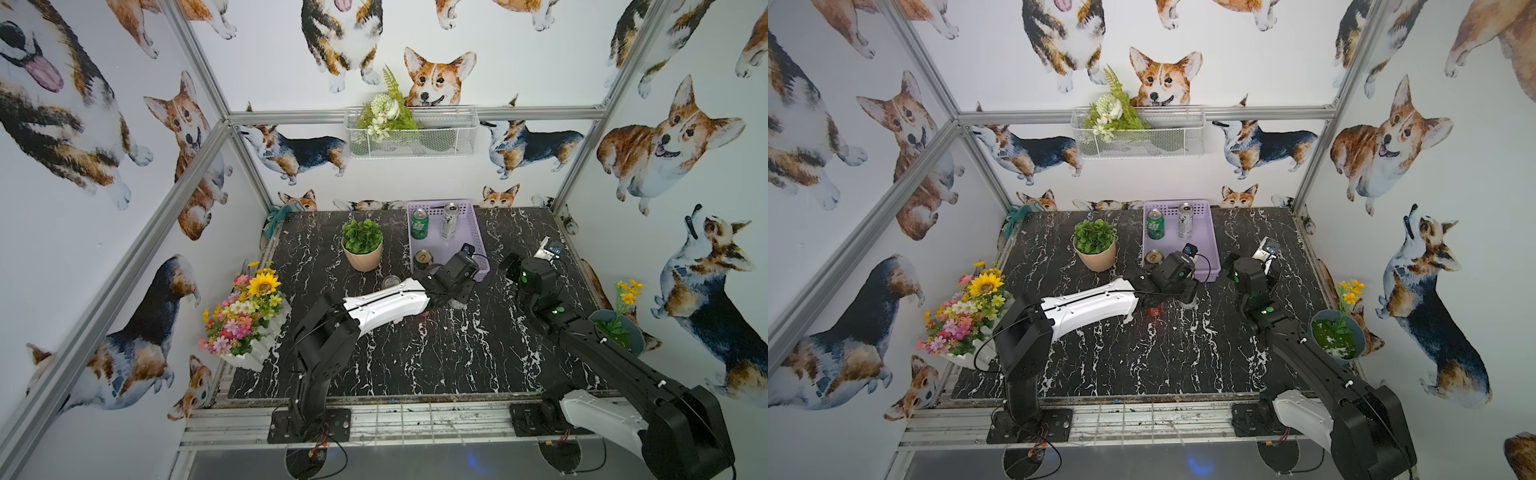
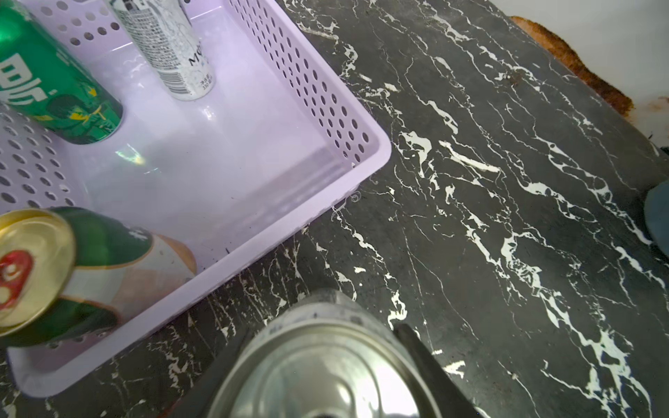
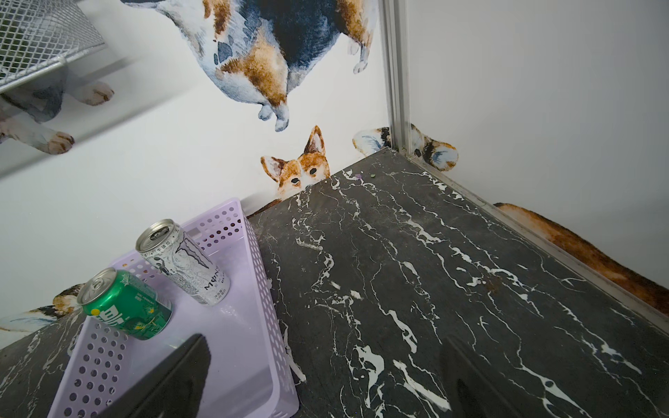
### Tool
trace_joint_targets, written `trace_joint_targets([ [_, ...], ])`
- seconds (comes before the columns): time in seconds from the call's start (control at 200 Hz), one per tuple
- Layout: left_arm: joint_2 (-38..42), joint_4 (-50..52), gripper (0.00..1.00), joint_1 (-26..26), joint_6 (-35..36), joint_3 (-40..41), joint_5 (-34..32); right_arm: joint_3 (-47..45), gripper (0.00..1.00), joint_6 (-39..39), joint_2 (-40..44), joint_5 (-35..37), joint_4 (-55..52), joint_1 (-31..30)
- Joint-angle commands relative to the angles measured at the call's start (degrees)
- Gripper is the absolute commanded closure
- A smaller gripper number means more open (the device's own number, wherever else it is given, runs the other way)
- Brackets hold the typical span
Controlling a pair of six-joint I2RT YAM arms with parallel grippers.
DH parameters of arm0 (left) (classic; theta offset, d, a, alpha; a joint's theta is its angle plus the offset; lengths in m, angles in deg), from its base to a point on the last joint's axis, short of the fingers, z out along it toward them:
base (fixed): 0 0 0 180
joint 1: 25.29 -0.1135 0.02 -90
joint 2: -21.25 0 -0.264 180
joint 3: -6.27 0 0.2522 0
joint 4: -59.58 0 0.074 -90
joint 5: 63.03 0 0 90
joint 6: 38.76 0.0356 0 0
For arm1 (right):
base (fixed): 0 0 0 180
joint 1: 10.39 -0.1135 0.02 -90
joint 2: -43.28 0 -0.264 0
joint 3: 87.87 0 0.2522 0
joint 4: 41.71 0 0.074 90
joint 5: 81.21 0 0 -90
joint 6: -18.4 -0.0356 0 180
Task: Take out the drinks from the basket
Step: Place the drink at the center of the board.
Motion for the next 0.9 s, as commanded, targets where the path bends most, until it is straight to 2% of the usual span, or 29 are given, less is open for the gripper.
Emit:
trace_joint_targets([
  [0.0, -0.74, -3.74, 1.00, 0.30, 1.11, -1.45, -3.10, -0.09, 0.00, -0.72, 0.14, 0.62, -0.17, 0.02],
  [0.215, -2.75, -1.98, 1.00, 1.29, 1.31, -1.14, -5.83, -0.26, 0.00, -0.50, 0.40, 0.44, 0.28, 0.02],
  [0.295, -2.53, -2.29, 0.82, 1.37, 1.00, -0.69, -5.66, -0.17, 0.00, -0.45, 0.41, 0.38, 0.28, 0.00],
  [0.385, -2.23, -2.31, 0.53, 1.36, 1.03, -0.47, -5.49, -0.17, 0.00, -0.45, 0.48, 0.31, 0.28, -0.02],
  [0.45, -2.18, -2.04, 0.29, 1.45, 0.99, -0.55, -5.98, -0.10, 0.00, -0.32, 0.48, 0.27, 0.36, 0.01],
  [0.515, -2.01, -1.90, 0.12, 1.46, 0.90, -0.64, -6.25, -0.08, 0.00, -0.26, 0.51, 0.14, 0.36, -0.04],
  [0.545, -2.00, -1.81, 0.01, 1.46, 0.98, -0.79, -6.18, -0.08, 0.00, -0.28, 0.52, 0.10, 0.45, 0.00],
  [0.726, -2.07, -0.06, 0.00, 1.43, 0.16, -2.18, -6.44, -0.08, 0.00, -0.02, 0.57, -0.26, 0.62, -0.01],
  [0.896, 2.89, -0.16, 0.00, 1.21, 0.55, -3.61, -8.03, -0.17, 0.00, 0.07, 0.97, -0.17, 0.79, 0.02],
])
